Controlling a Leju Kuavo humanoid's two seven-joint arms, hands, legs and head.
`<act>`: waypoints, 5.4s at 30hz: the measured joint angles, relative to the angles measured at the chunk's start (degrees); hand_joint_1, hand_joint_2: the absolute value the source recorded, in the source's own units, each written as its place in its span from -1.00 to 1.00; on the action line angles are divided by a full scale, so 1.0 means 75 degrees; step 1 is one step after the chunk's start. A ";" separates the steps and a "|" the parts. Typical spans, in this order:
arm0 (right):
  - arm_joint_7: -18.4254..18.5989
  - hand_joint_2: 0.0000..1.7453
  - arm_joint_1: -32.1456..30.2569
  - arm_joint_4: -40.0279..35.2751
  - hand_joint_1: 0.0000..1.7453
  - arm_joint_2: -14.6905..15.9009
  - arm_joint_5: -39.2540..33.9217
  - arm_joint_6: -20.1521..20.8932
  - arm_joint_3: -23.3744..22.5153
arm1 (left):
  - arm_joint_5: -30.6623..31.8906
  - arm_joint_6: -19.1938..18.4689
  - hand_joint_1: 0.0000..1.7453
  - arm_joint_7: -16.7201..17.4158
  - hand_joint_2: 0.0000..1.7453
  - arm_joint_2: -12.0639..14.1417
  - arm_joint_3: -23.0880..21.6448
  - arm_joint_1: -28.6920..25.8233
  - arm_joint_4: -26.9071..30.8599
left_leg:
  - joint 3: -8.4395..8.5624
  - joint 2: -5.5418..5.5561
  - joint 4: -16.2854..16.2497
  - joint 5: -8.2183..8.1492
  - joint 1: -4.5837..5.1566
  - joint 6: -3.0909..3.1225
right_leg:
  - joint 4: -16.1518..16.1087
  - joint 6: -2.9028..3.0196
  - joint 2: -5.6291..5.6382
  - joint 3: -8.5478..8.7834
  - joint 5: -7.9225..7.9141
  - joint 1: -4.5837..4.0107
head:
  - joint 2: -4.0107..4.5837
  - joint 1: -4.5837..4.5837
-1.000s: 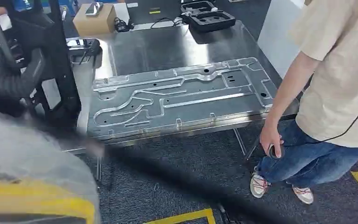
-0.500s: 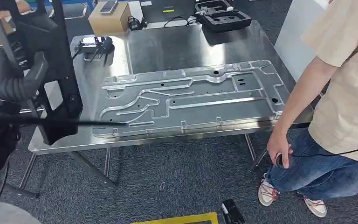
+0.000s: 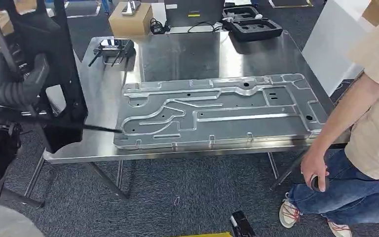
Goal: Take the parts from the cabinet and place them on the table.
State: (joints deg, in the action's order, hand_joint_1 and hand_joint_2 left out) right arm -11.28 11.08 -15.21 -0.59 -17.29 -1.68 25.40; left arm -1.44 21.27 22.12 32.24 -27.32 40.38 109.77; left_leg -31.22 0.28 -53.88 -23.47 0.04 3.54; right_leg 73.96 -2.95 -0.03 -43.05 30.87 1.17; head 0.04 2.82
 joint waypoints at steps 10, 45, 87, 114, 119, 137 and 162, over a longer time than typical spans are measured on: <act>0.0032 -1.00 0.0016 0.0000 -1.00 0.0009 -0.0012 -0.0029 0.0052 | -0.0085 -0.0006 1.00 -0.0029 1.00 0.0006 0.0052 -0.0097 0.0003 | 0.0381 0.0131 -0.0147 -0.0472 -0.0010 -0.0263 | -0.2395 0.0274 0.0002 0.0777 -0.1300 -0.0014 | -0.0003 0.0003; 0.0125 -1.00 0.0248 0.0000 -1.00 0.0090 0.0044 -0.0154 0.0423 | -0.0915 -0.0297 1.00 -0.0644 1.00 0.0105 0.0239 -0.0527 0.0017 | -0.0765 0.0036 -0.2097 -0.1172 -0.0054 -0.0386 | -0.2498 0.0355 0.0065 0.0959 -0.1200 -0.0011 | -0.0003 0.0015; 0.0294 -1.00 0.0526 -0.0003 -1.00 -0.0192 0.0452 0.0099 0.1131 | 0.5310 -0.5080 1.00 -0.0385 1.00 -0.0601 -0.3194 0.2040 -0.0259 | -0.0308 -0.0005 -0.0105 0.0073 -0.0088 -0.0159 | -0.2514 -0.0026 0.0124 0.1005 -0.1108 0.0004 | -0.0003 -0.0006; 0.0318 -1.00 0.0512 -0.0003 -1.00 -0.0259 0.0391 0.0105 0.1349 | 0.4519 -0.5674 1.00 -0.0627 1.00 -0.0912 -0.4124 0.2092 -0.0460 | -0.0348 -0.0006 -0.0203 0.0006 0.0077 -0.0183 | -0.2384 0.0200 0.0104 0.0972 -0.1086 -0.0053 | -0.0003 0.0009; 0.0329 -1.00 0.0512 0.0000 -1.00 -0.0265 0.0393 0.0108 0.1416 | 0.4132 -0.5761 1.00 -0.0627 1.00 -0.0938 -0.4164 0.2177 -0.0466 | -0.0263 -0.0027 -0.0071 0.0118 0.0023 -0.0042 | -0.1845 0.0008 0.0060 0.0774 -0.0760 -0.0051 | -0.0003 0.0000; 0.0303 -1.00 0.0494 0.0000 -1.00 -0.0300 0.0370 0.0108 0.1510 | 0.3610 -0.5493 -1.00 -0.0265 -1.00 -0.1049 -0.4299 0.2119 -0.0577 | -0.1374 -0.0009 -0.2511 -0.1076 -0.0054 -0.0383 | -0.2336 0.0234 0.0095 0.1052 -0.0999 0.0037 | -0.0003 0.0023; 0.0247 -1.00 0.0362 0.0000 -1.00 -0.0309 -0.0014 -0.0003 0.1507 | 0.3838 -0.3844 -1.00 0.0664 -1.00 -0.0778 -0.3107 0.1790 -0.1029 | -0.0259 0.0013 -0.0176 0.0001 0.0017 -0.0185 | -0.2366 0.0117 0.0082 0.1037 -0.1042 -0.0043 | -0.0003 -0.0006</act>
State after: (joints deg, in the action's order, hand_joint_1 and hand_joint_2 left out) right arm -9.42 13.80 -15.21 -2.91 -17.40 -1.70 36.70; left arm 27.34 -7.56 27.10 26.40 -50.62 53.80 102.05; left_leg -33.17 0.39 -55.20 -23.46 0.17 2.15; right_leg 56.22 -2.08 0.58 -35.28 23.06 0.85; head 0.02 2.78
